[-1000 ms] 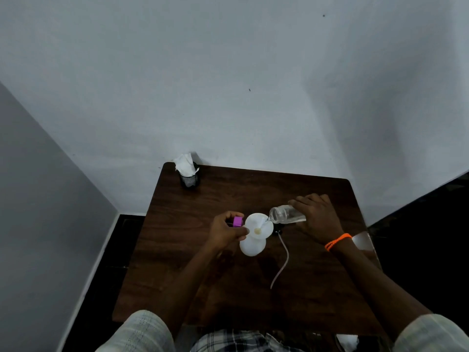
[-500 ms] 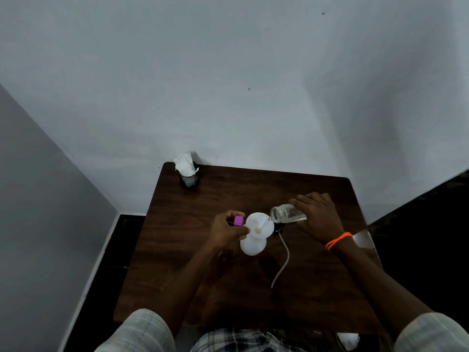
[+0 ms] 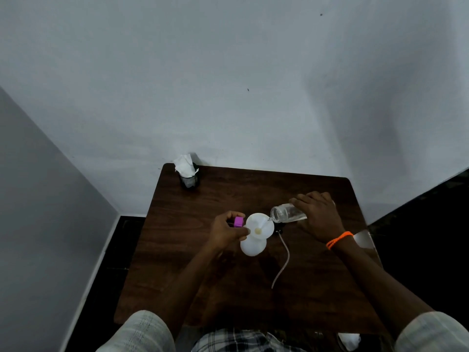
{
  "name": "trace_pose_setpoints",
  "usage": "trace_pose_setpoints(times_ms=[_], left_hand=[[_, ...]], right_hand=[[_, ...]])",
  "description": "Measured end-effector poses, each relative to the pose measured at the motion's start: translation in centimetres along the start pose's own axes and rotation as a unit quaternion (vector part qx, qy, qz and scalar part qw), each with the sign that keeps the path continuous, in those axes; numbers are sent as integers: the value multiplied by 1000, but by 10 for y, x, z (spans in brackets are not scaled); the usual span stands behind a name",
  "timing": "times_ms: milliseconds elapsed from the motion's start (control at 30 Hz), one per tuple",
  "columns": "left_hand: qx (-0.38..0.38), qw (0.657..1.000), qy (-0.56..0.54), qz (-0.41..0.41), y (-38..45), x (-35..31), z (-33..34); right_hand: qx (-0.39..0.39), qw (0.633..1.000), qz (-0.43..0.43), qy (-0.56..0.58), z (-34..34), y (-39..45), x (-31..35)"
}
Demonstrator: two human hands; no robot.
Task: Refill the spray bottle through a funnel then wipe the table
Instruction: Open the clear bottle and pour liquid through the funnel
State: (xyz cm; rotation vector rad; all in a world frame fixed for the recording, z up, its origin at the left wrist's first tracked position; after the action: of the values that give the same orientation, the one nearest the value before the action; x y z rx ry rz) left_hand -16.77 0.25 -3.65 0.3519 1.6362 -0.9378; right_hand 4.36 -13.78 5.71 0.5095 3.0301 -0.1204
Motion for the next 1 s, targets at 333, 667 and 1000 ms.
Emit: trace_pose_setpoints(times_ms=[333,667,1000], left_hand=[[-1,1000,-11,1,-2,2,0],[0,1000,-10,-5,-3,2,-1],[2,1000,-6,-6,-5,3,0]], right_hand=[[-4,1000,-5,-9,-2,0,1],[-18,1000,-5,-9,-6,-1,4],[-25,1000,-6,-14,-10,-2,6]])
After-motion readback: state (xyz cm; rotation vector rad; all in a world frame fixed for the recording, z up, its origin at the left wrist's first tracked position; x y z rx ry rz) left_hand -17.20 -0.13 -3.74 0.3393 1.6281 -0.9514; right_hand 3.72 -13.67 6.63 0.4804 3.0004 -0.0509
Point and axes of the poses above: each hand's wrist, its own y-axis towards the middle knuckle, its own z-axis out of the palm, x = y × z, the point moved 8 cm from there along y, towards the middle knuckle
